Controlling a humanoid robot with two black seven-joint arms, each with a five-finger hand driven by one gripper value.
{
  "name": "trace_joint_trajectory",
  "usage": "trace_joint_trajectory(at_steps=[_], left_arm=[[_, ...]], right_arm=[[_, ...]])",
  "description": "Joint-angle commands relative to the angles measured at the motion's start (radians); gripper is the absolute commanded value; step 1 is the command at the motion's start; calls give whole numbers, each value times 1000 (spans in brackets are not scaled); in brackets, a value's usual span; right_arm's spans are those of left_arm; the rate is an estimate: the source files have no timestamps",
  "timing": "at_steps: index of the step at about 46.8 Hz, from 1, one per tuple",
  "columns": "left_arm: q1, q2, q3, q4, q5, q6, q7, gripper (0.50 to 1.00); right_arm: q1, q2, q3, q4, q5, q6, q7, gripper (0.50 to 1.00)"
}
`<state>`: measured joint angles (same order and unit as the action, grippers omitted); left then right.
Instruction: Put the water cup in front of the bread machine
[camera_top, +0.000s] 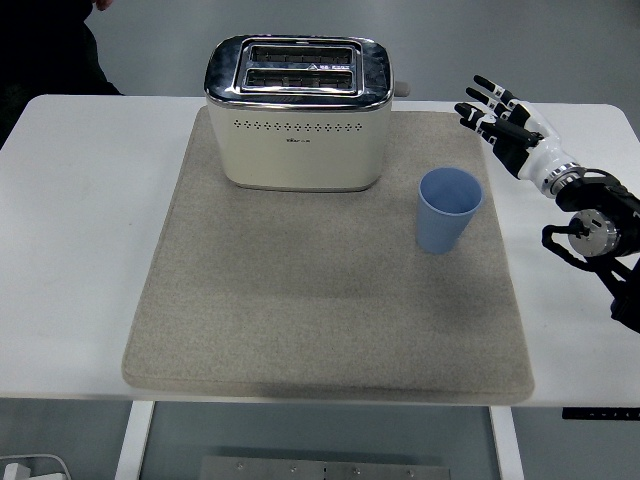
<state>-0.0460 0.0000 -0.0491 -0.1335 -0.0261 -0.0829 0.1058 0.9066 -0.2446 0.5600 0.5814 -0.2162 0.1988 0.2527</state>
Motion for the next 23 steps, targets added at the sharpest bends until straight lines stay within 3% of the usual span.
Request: trace_joint_trajectory(at_steps=[1,15,23], left_arm=[[0,0,0,0,0,0,0,1000],[0,0,-5,5,-6,0,-6,1000],[0,0,-6,9,-6,2,-6,1000]], right_arm=[[0,-1,0,0,0,2,0,926],[-2,-12,0,0,0,18,0,926],[-6,-39,0,0,0,71,2,924]])
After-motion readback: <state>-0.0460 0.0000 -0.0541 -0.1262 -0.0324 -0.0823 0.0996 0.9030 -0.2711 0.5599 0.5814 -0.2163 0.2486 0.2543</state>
